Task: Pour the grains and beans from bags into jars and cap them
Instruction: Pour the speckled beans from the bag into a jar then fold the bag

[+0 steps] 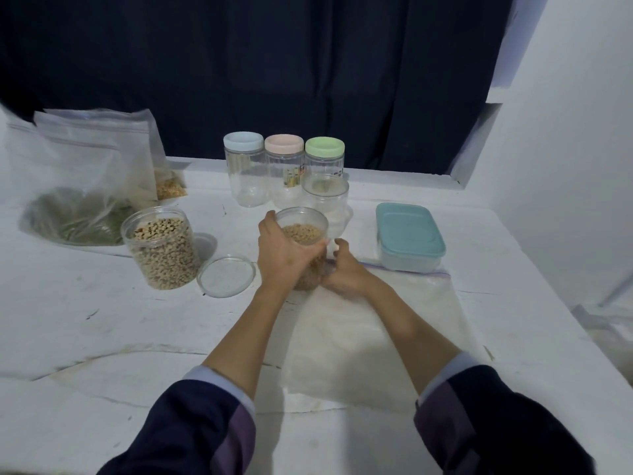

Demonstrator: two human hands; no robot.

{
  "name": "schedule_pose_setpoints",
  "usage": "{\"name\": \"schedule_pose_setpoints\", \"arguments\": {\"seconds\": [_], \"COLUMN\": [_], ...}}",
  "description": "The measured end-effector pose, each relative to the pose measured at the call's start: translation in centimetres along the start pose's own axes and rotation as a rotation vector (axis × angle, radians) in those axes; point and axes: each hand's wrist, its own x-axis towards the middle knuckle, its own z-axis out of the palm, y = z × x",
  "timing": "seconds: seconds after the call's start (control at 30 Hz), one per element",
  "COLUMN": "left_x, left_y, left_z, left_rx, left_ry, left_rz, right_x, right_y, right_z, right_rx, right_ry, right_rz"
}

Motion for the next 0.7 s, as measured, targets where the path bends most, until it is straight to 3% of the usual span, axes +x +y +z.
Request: {"name": "schedule_pose_setpoints", "arguments": {"seconds": [0.07, 0.13, 0.2, 0.27, 0.33, 0.4, 0.6, 0.7], "left_x": [0.2, 0.3, 0.4, 0.9, 1.9, 3.4, 8.5, 10.8], "left_y": [0.1, -0.1, -0.7, -1.3, -1.7, -2.1, -6.2, -9.0], "left_z": [-0.1, -0.8, -2.2, -4.1, -6.6, -9.5, -17.8, -19.7], "left_rx": [0.014, -0.049, -0.128, -0.109, -0.082, -0.072, -0.022, 0.028], "left_ry": [-0.035, -0.134, -0.224, -0.206, -0.038, 0.107, 0.241, 0.202], "left_rz": [-0.014, -0.009, 0.028, 0.087, 0.161, 0.219, 0.164, 0.025], "right_x": [0.0, -0.4, -1.2, -1.8, -1.9, -1.5, 3.3, 5.1], "right_y": [-1.5, -3.7, -6.4, -9.3, -11.9, -14.0, -15.8, -13.9], "right_z": [-0.8, -0.8, -0.2, 1.2, 3.1, 5.1, 10.9, 13.5], "right_rx": [0.027, -0.037, -0.055, -0.045, -0.055, -0.131, -0.648, -0.81], "right_ry": [0.192, 0.489, 0.755, 0.862, 0.742, 0.504, -0.084, -0.259], "right_rz": [-0.034, -0.131, -0.343, -0.576, -0.688, -0.663, -0.125, -0.028]}}
